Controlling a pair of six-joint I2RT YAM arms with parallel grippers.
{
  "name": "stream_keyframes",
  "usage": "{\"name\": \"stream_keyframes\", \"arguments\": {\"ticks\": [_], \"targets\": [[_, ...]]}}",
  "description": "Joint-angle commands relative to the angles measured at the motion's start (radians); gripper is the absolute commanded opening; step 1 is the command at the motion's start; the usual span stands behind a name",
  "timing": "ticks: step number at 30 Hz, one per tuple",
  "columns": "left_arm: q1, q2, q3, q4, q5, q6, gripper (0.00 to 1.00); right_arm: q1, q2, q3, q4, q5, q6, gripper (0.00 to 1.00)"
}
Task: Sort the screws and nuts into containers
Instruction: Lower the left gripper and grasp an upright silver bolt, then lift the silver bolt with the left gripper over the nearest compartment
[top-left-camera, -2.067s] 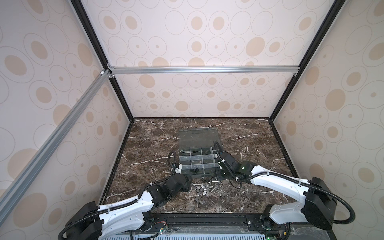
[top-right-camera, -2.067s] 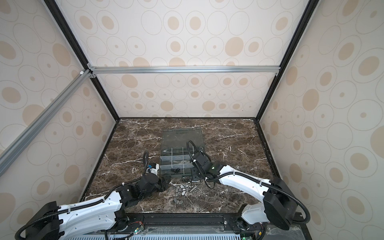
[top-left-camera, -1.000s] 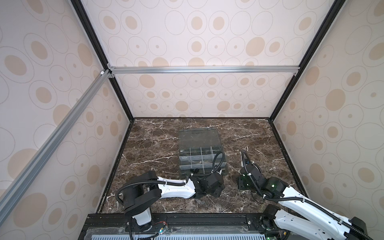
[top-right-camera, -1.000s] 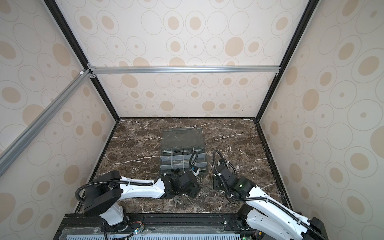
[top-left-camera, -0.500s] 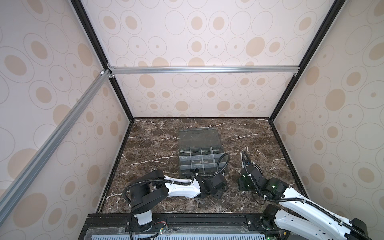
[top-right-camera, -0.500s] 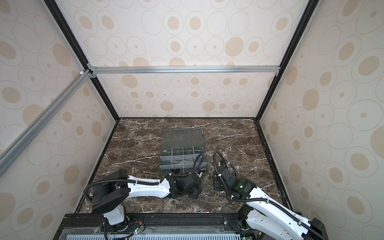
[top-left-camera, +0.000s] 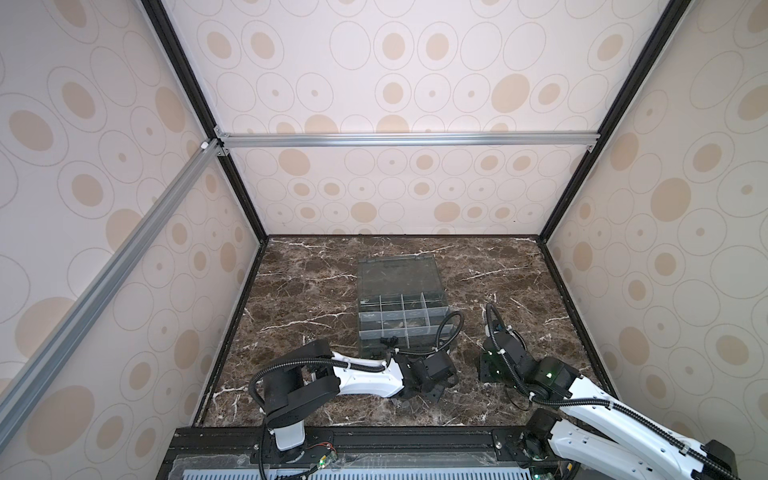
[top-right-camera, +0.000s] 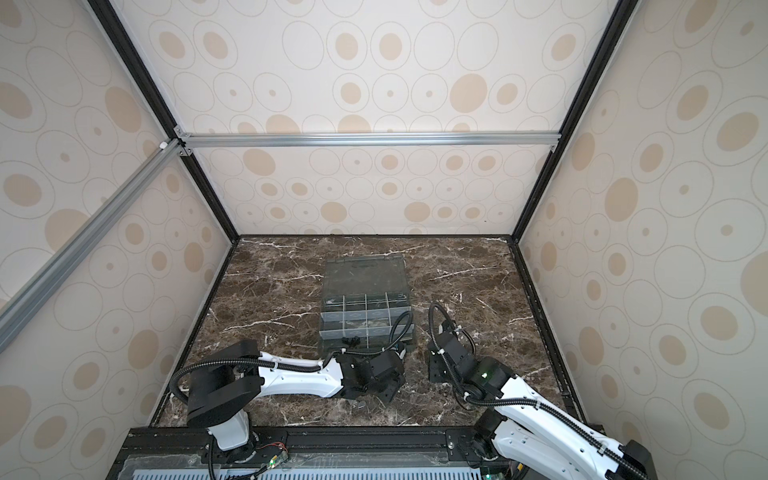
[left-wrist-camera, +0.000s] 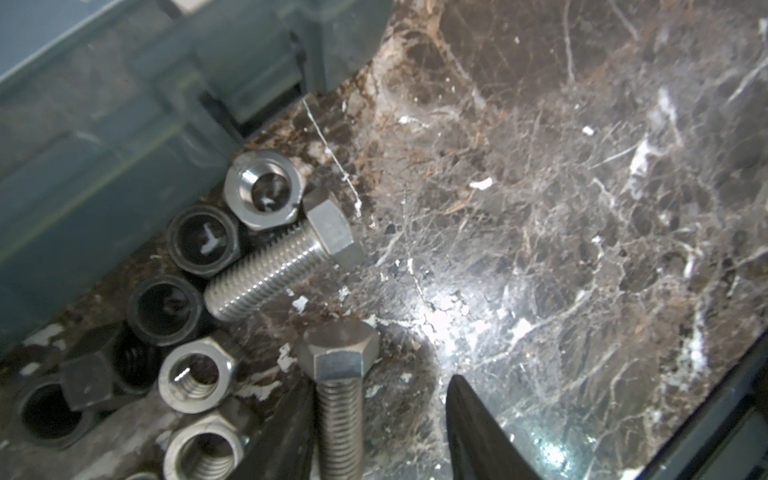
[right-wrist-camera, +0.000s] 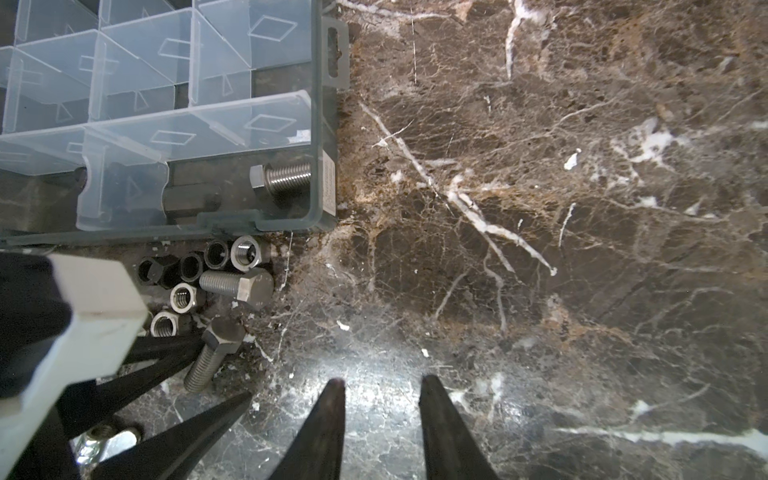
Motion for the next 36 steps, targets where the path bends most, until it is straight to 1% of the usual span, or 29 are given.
{"name": "stream_keyframes", "arguments": {"ticks": [1, 3, 8, 12, 15, 18, 27, 32, 36], "targets": [[-0.019, 0.021, 0.025, -0.026, -0.014, 0.009, 0.43, -0.006, -0.014, -0.012, -0.023, 0.021, 0.013, 0.34], [-0.019, 0.024, 0.025, -0.026, -0.019, 0.008, 0.39, -0.007, -0.012, -0.013, -0.021, 0.021, 0.013, 0.34], [-0.021, 0.031, 0.023, -0.021, -0.030, 0.003, 0.24, -0.006, -0.020, -0.013, -0.024, 0.024, 0.014, 0.34], [-0.021, 0.033, 0.016, -0.015, -0.032, -0.002, 0.17, -0.007, -0.042, -0.021, -0.032, 0.032, 0.020, 0.34], [-0.025, 0.028, 0.013, -0.014, -0.040, -0.003, 0.14, -0.007, -0.060, -0.028, -0.044, 0.040, 0.026, 0.34], [-0.024, 0.013, 0.005, -0.007, -0.053, -0.001, 0.12, -0.006, -0.076, -0.036, -0.049, 0.043, 0.030, 0.34], [-0.024, -0.013, 0.006, -0.003, -0.081, 0.007, 0.11, -0.007, -0.088, -0.043, -0.052, 0.047, 0.034, 0.34], [-0.020, -0.056, 0.085, -0.044, -0.166, 0.111, 0.11, -0.006, -0.091, -0.039, -0.060, 0.052, 0.028, 0.34], [0.018, -0.061, 0.190, -0.115, -0.241, 0.221, 0.11, -0.007, -0.100, -0.044, -0.060, 0.055, 0.030, 0.34]]}}
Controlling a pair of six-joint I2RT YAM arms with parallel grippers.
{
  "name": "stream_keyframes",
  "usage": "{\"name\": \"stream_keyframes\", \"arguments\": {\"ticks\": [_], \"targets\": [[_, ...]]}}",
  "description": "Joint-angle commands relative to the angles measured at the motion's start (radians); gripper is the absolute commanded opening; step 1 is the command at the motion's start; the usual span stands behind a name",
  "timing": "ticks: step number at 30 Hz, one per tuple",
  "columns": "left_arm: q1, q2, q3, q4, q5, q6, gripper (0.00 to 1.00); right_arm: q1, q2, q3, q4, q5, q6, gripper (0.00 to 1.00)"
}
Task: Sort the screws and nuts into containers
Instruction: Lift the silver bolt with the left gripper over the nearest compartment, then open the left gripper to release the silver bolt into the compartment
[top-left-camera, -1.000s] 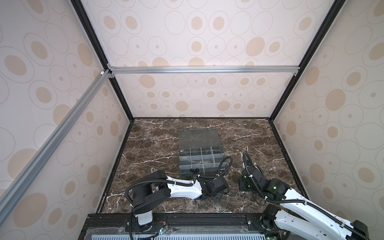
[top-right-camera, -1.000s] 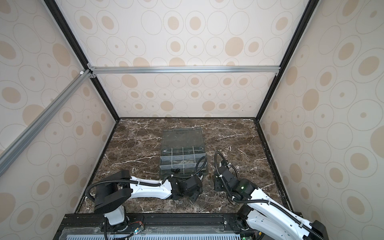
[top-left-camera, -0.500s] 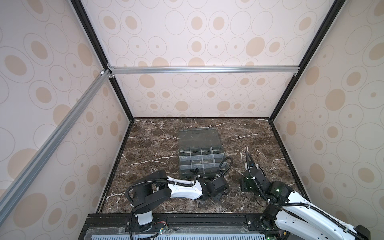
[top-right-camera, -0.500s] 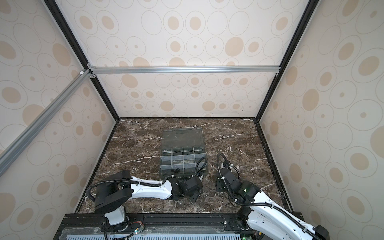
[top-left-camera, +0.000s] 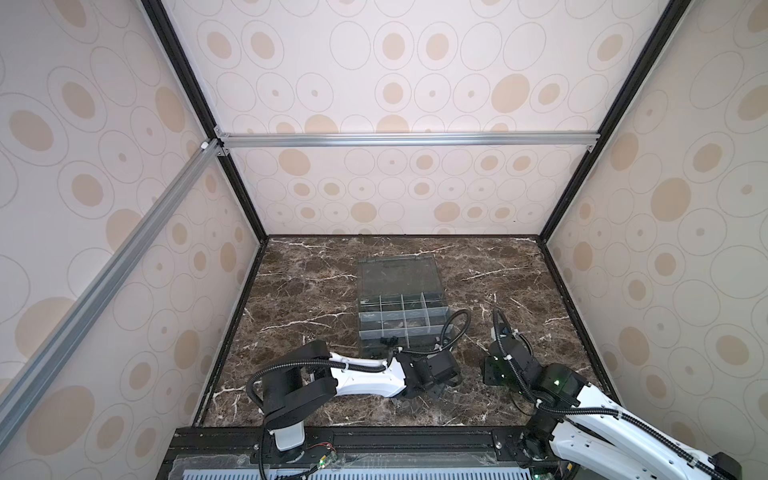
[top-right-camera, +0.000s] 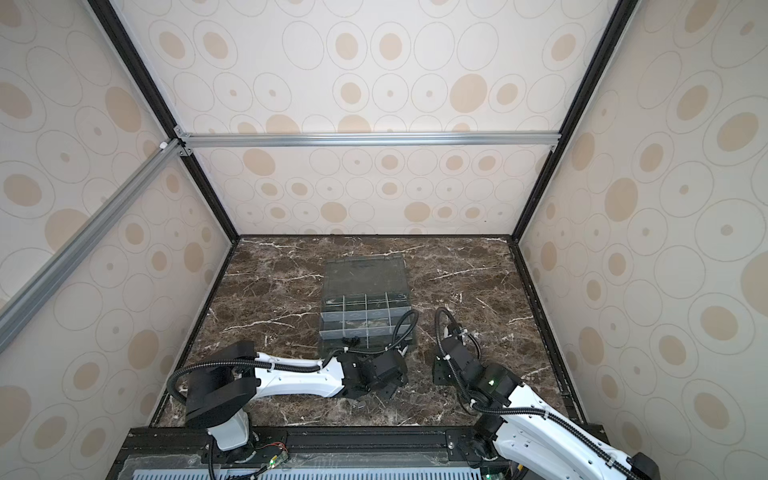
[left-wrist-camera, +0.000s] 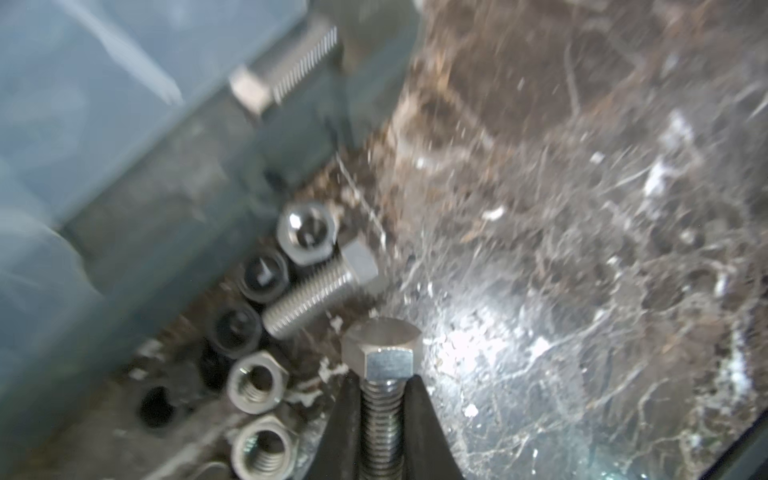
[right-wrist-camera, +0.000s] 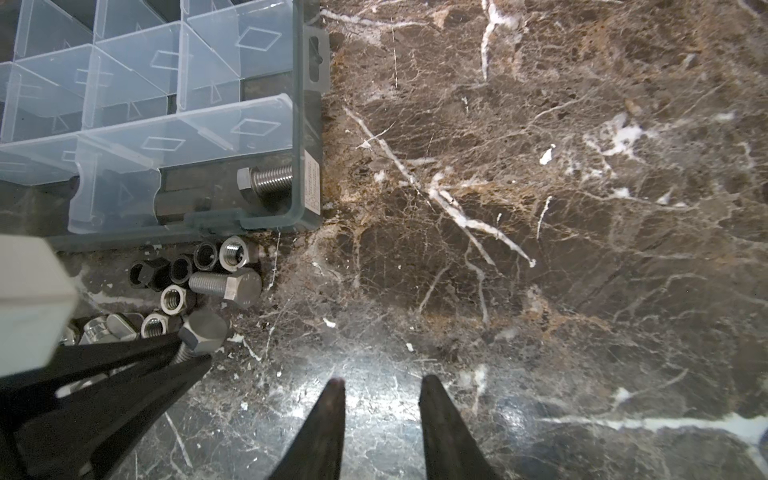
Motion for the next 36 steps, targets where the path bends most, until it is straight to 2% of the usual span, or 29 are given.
{"name": "stream_keyframes", "arguments": {"ticks": [1, 12, 17, 24, 27, 32, 36], "targets": [[0.031, -0.042, 0.119, -0.050, -0.101, 0.129, 0.11, -0.007, -0.019, -0.012, -0.032, 0.026, 0.014, 0.34], [0.163, 0.046, 0.282, -0.056, -0.092, 0.390, 0.11, -0.009, -0.057, -0.026, -0.048, 0.042, 0.003, 0.34], [0.193, 0.090, 0.313, -0.045, -0.055, 0.431, 0.11, -0.008, -0.068, -0.026, -0.052, 0.043, 0.004, 0.34], [0.211, 0.110, 0.310, -0.012, -0.015, 0.422, 0.12, -0.010, -0.071, -0.026, -0.056, 0.048, 0.000, 0.34], [0.211, 0.110, 0.306, 0.002, -0.008, 0.414, 0.15, -0.010, -0.065, -0.021, -0.054, 0.046, -0.002, 0.34], [0.211, 0.103, 0.288, 0.018, -0.006, 0.394, 0.30, -0.010, -0.060, -0.014, -0.057, 0.044, -0.008, 0.34], [0.211, 0.088, 0.263, 0.029, -0.008, 0.380, 0.36, -0.011, -0.064, -0.014, -0.062, 0.044, -0.009, 0.34]]}}
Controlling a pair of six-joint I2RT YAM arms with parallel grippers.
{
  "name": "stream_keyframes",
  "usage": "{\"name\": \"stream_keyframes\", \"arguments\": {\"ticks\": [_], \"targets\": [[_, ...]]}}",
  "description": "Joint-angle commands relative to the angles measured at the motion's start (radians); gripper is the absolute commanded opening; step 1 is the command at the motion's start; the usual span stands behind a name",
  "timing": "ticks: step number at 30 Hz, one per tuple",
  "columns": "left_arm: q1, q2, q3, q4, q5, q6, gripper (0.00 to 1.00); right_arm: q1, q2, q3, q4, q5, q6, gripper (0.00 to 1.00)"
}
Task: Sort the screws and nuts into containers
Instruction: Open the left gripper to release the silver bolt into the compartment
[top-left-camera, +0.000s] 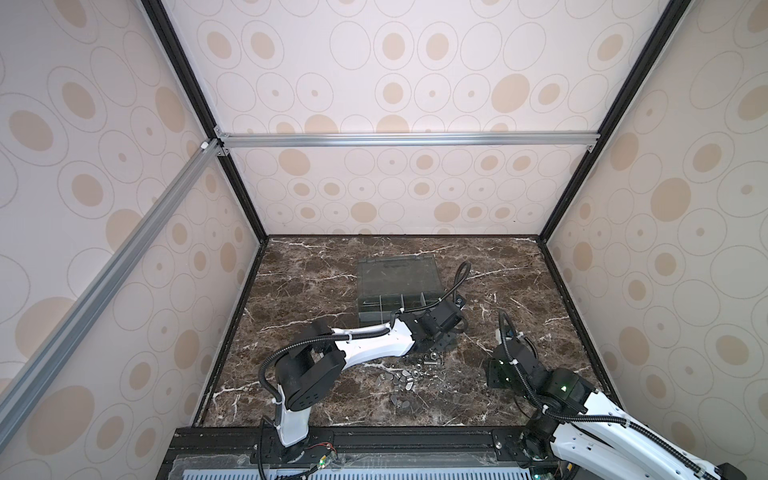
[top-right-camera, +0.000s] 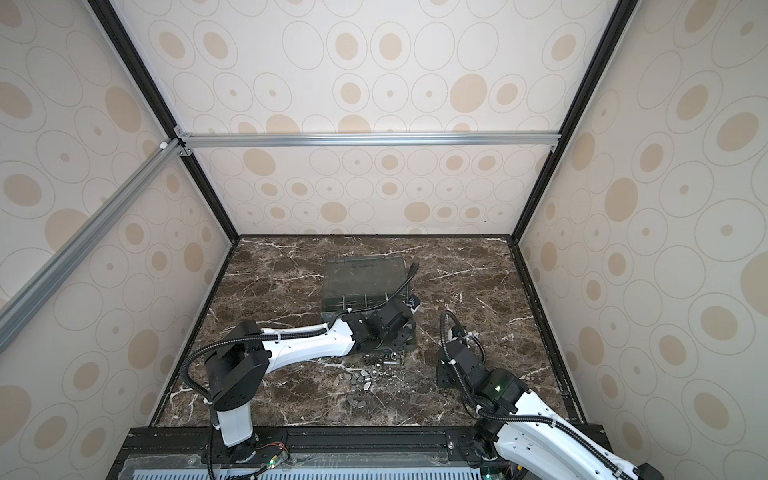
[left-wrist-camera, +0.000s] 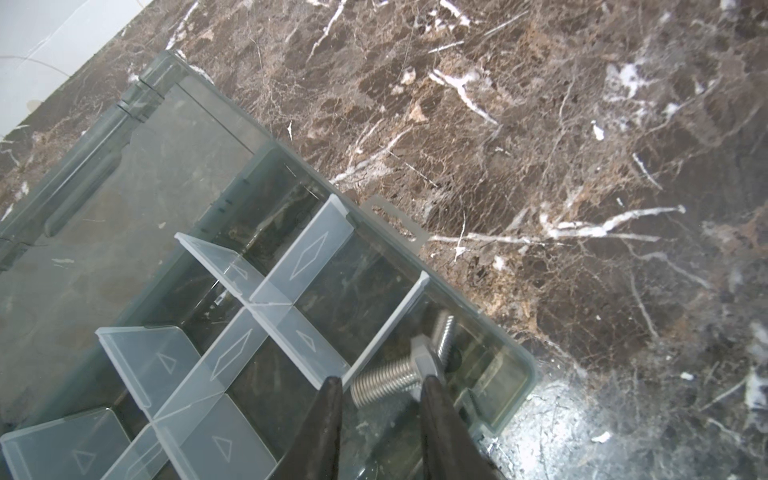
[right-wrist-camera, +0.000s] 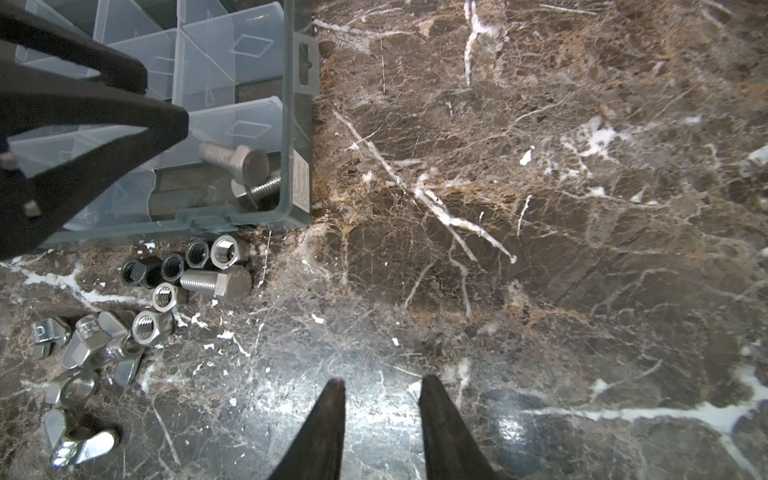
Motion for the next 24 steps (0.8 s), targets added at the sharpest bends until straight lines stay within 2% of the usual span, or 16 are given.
{"name": "stream_keyframes", "arguments": {"ticks": [1, 12, 24], "targets": [[0.007, -0.037, -0.012, 0.027, -0.001, -0.008, 0.36, -0.010, -0.006, 0.002, -0.028, 0.024, 0.000, 0.34], [0.009, -0.134, -0.124, 0.085, 0.001, -0.077, 0.38, -0.010, -0.042, -0.011, -0.036, 0.026, 0.012, 0.34], [0.009, -0.321, -0.312, 0.192, 0.022, -0.236, 0.39, -0.010, -0.007, -0.024, -0.001, 0.002, 0.000, 0.35]]}}
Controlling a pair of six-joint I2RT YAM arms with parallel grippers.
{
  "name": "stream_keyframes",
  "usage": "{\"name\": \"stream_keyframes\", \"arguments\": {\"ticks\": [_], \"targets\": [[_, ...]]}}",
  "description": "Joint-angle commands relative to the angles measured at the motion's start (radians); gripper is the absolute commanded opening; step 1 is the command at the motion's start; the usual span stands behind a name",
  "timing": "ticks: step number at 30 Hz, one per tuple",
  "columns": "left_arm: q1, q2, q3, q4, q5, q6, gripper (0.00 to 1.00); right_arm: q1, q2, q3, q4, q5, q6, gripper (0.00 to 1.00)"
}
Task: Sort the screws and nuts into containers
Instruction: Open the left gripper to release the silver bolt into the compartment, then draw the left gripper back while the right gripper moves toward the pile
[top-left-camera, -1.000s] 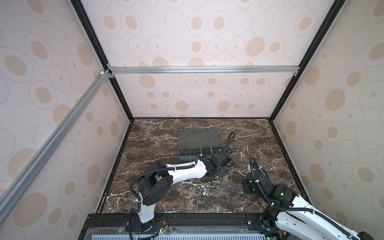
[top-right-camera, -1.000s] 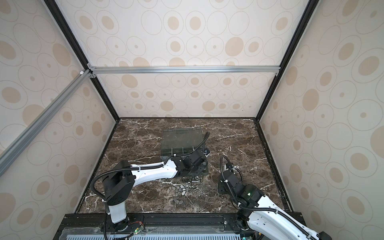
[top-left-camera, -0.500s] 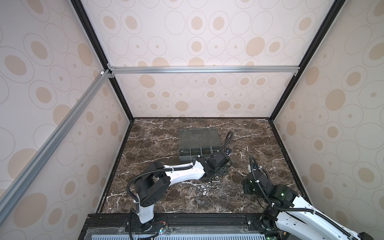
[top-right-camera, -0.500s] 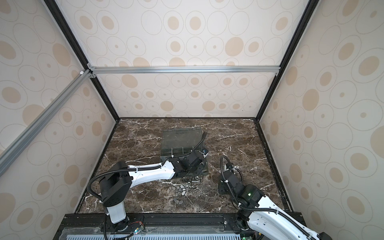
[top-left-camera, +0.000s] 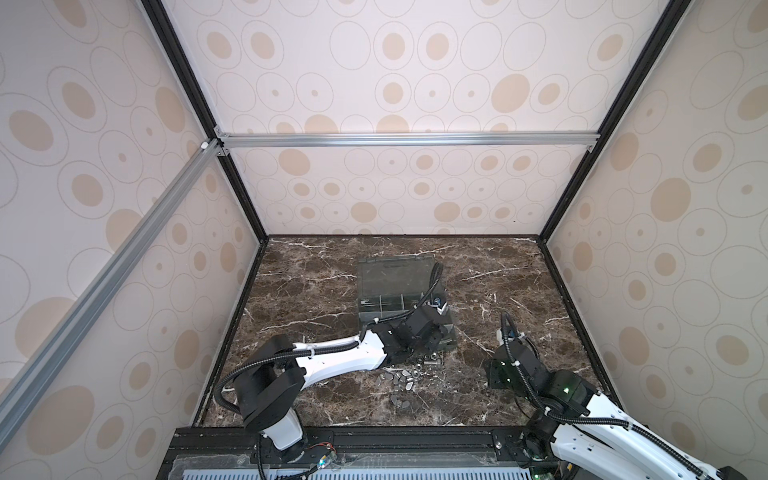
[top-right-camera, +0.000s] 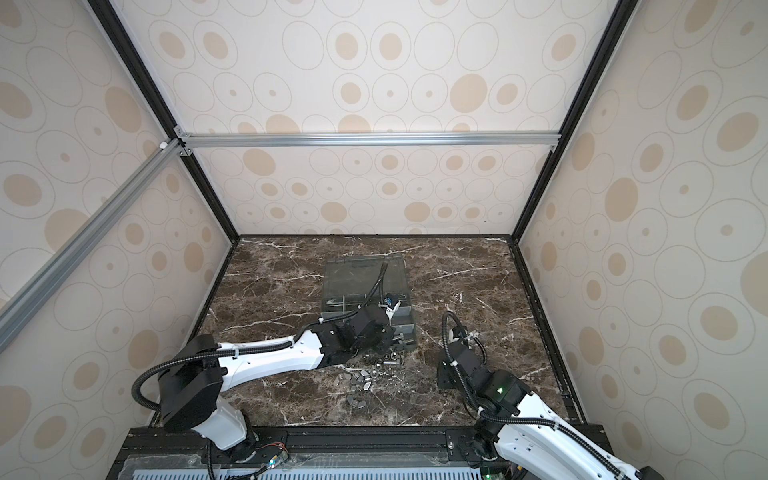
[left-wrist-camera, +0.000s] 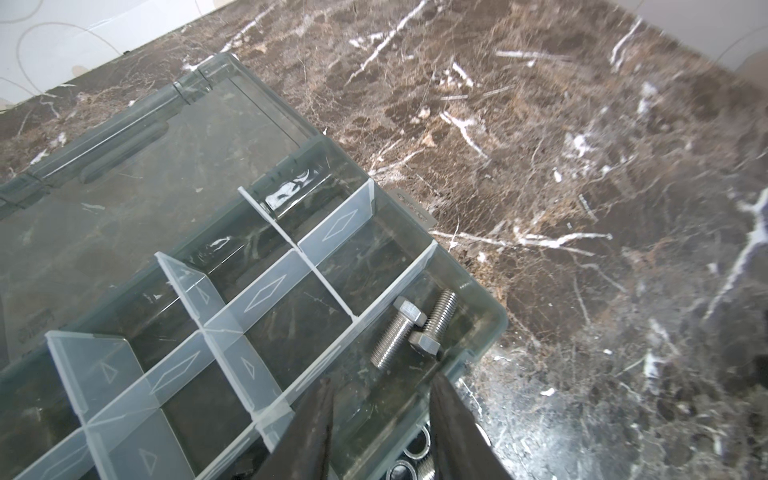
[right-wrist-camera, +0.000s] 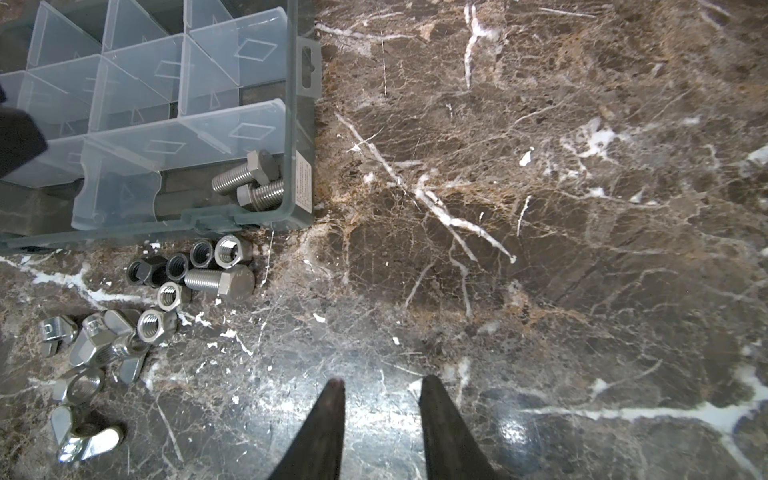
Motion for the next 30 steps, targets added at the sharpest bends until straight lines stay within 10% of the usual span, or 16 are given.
{"name": "stream_keyframes", "arguments": {"ticks": [1, 30], "targets": [[0.006, -0.066, -0.048, 0.056, 0.010, -0.085, 0.39, -0.010, 0.012, -0.019, 0.005, 0.003, -0.002, 0.35], [0.001, -0.558, -0.511, 0.164, -0.049, -0.424, 0.41, -0.011, 0.388, 0.105, 0.180, -0.194, -0.106, 0.34]]}}
